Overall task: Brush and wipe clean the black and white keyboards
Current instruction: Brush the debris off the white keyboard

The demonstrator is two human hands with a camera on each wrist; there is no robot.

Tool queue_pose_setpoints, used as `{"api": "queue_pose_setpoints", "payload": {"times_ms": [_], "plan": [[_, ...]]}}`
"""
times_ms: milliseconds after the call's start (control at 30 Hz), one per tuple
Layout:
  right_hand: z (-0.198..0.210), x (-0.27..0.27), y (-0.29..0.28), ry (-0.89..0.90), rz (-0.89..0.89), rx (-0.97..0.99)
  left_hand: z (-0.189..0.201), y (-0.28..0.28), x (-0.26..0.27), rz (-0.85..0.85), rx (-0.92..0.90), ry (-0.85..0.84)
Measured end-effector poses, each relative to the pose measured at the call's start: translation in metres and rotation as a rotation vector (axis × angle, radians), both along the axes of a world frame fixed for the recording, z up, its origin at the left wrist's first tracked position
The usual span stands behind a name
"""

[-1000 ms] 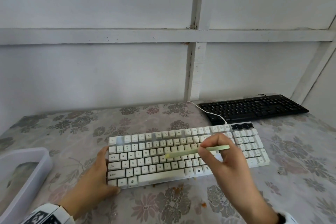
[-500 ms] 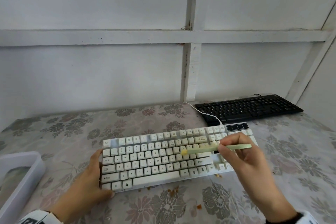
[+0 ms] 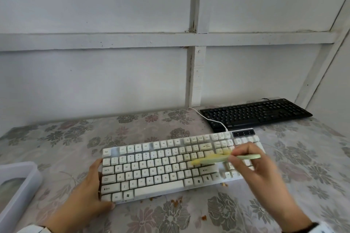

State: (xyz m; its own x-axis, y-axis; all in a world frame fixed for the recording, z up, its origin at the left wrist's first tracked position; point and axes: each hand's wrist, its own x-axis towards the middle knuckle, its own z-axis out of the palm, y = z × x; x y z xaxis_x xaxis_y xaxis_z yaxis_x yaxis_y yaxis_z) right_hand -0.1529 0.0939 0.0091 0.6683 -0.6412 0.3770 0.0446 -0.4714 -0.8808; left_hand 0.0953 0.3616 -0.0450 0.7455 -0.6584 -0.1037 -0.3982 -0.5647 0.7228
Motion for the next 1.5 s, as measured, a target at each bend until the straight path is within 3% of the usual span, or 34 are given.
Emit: {"api": "queue_pose_setpoints", "payload": {"times_ms": [133, 300, 400, 600, 733, 800, 933, 1000, 1100, 1167, 1367, 1500], "plan": [[0.007, -0.024, -0.032, -0.007, -0.188, -0.087, -0.002, 0.001, 0.001, -0.005, -0.004, 0.005], [0.013, -0.033, -0.047, -0.165, -0.159, 0.097, 0.001, 0.001, 0.000, 0.003, 0.013, 0.024], [0.003, -0.035, -0.058, -0.079, -0.126, 0.079, 0.005, -0.001, -0.002, 0.006, 0.036, 0.053], [-0.001, -0.047, -0.076, -0.028, -0.302, -0.114, 0.010, -0.003, -0.007, 0.019, 0.071, 0.045], [0.001, -0.046, -0.070, -0.111, -0.196, -0.039, 0.008, -0.002, -0.004, 0.037, 0.094, 0.042], [0.000, -0.042, -0.068, -0.056, -0.155, -0.052, 0.006, -0.001, -0.003, 0.034, 0.085, 0.059], [-0.003, -0.049, -0.084, 0.074, -0.366, -0.210, 0.006, -0.001, -0.001, 0.018, 0.073, 0.055], [0.001, -0.052, -0.086, 0.033, -0.396, -0.218, 0.005, 0.000, -0.001, 0.014, 0.056, 0.033], [0.005, -0.048, -0.076, -0.044, -0.220, -0.115, 0.003, 0.001, 0.000, 0.013, 0.039, 0.040], [0.003, -0.045, -0.074, 0.011, -0.175, -0.127, 0.004, 0.000, 0.000, 0.015, 0.033, 0.047], [0.010, -0.056, -0.092, 0.171, -0.449, -0.338, 0.007, -0.002, -0.004, 0.008, 0.049, -0.004], [0.028, -0.056, -0.070, 0.088, -0.405, -0.292, 0.005, 0.000, -0.003, 0.011, 0.025, 0.021]]}}
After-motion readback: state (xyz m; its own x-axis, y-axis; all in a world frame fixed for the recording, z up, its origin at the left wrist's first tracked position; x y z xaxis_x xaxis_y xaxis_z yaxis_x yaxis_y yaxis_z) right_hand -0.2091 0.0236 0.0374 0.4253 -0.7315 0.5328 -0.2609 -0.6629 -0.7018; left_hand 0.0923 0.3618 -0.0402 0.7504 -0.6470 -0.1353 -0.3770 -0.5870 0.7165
